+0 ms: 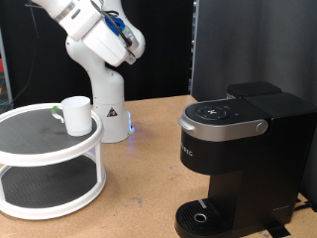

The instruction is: Make a cup of coffee with the keurig machine

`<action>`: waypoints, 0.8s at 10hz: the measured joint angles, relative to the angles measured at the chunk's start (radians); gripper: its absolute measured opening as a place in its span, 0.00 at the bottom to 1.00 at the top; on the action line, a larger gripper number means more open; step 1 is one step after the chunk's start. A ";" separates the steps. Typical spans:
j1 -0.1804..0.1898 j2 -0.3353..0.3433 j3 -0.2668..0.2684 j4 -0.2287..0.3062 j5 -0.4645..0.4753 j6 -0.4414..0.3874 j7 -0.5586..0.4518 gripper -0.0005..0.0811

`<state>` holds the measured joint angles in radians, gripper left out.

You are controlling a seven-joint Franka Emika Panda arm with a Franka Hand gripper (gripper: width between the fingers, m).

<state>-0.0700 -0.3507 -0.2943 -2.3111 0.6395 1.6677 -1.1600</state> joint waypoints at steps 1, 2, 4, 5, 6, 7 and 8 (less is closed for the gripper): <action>0.000 0.001 0.004 -0.004 0.001 0.021 0.012 0.01; 0.000 0.000 0.007 -0.019 0.043 0.073 0.031 0.01; -0.007 -0.010 0.005 -0.065 0.111 0.147 0.083 0.01; -0.021 -0.023 0.002 -0.085 0.112 0.149 0.119 0.01; -0.040 -0.040 -0.006 -0.104 0.100 0.137 0.146 0.01; -0.055 -0.069 -0.010 -0.124 0.097 0.127 0.168 0.01; -0.054 -0.067 -0.010 -0.124 0.097 0.127 0.159 0.01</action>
<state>-0.1238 -0.4176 -0.3041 -2.4349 0.7362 1.7950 -1.0014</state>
